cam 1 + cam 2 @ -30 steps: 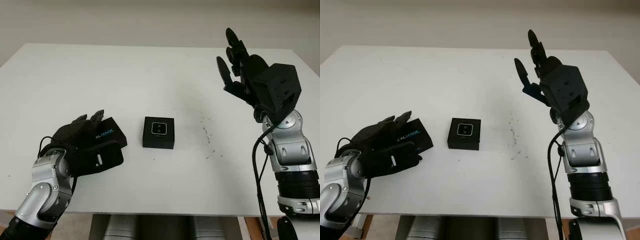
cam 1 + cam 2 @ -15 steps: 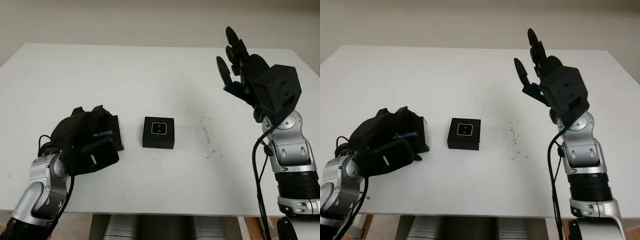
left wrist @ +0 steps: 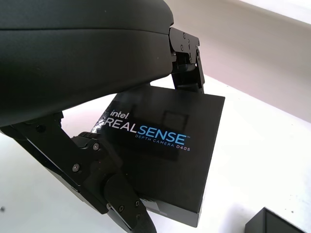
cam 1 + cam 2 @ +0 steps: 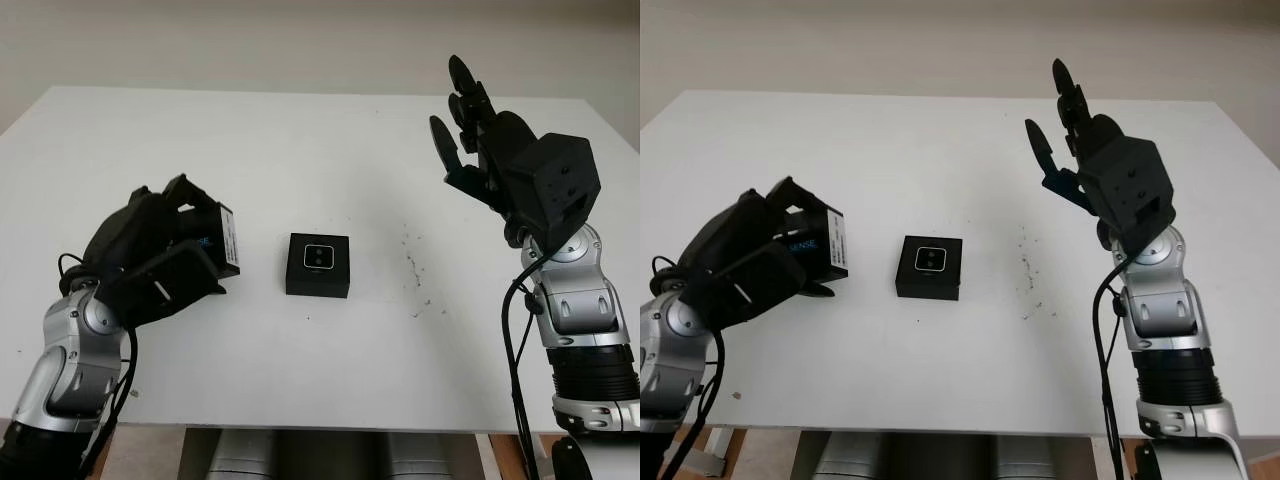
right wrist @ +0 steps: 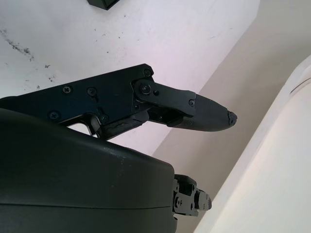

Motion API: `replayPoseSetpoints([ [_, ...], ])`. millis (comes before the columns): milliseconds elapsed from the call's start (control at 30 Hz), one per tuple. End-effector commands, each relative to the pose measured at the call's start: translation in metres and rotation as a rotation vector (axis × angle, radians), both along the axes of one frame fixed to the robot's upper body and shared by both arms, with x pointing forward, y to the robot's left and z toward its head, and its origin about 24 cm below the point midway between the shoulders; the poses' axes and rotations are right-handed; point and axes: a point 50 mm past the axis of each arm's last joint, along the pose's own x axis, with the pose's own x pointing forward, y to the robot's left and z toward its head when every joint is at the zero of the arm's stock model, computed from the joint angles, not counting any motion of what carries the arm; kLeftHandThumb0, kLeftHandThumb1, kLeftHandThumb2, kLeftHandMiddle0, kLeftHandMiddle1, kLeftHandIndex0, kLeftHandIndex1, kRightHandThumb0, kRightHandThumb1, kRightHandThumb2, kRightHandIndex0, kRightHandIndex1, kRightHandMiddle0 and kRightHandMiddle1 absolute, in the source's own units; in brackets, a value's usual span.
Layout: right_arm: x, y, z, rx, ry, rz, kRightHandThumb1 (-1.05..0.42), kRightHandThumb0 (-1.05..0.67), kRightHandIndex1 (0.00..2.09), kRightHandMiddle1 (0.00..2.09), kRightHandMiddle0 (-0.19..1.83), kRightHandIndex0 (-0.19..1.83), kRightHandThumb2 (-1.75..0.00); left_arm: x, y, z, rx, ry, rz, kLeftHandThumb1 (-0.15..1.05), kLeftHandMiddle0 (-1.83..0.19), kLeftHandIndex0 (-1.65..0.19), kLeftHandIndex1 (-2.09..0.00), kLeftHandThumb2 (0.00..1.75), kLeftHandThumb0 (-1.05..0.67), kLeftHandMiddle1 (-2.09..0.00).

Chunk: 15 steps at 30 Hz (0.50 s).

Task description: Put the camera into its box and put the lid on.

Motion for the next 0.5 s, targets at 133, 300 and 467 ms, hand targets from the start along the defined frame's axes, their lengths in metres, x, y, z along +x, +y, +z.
replayPoseSetpoints([
  [133, 0.0, 0.008, -0.001, 0.002, -0.009, 0.018, -1.05, -0.66, 0.06, 0.06, -0.05, -0.04, -0.62, 0.024, -0.012, 0.04, 0.06, 0.058, -0.126, 0.96, -0.39, -0.26, -1.39, 0.05, -0.16, -1.59],
  [300, 0.001, 0.014, -0.004, -0.005, -0.012, 0.047, -1.05, -0.67, 0.06, 0.06, -0.05, -0.04, -0.62, 0.041, -0.029, 0.051, 0.052, 0.117, -0.215, 0.96, -0.45, -0.33, -1.37, 0.06, -0.17, -1.53],
  [467, 0.001, 0.022, -0.009, -0.003, -0.003, 0.077, -1.05, -0.66, 0.04, 0.06, -0.05, -0.07, -0.61, 0.054, -0.05, 0.053, 0.09, 0.176, -0.276, 0.93, -0.54, -0.38, -1.39, 0.05, -0.24, -1.5],
])
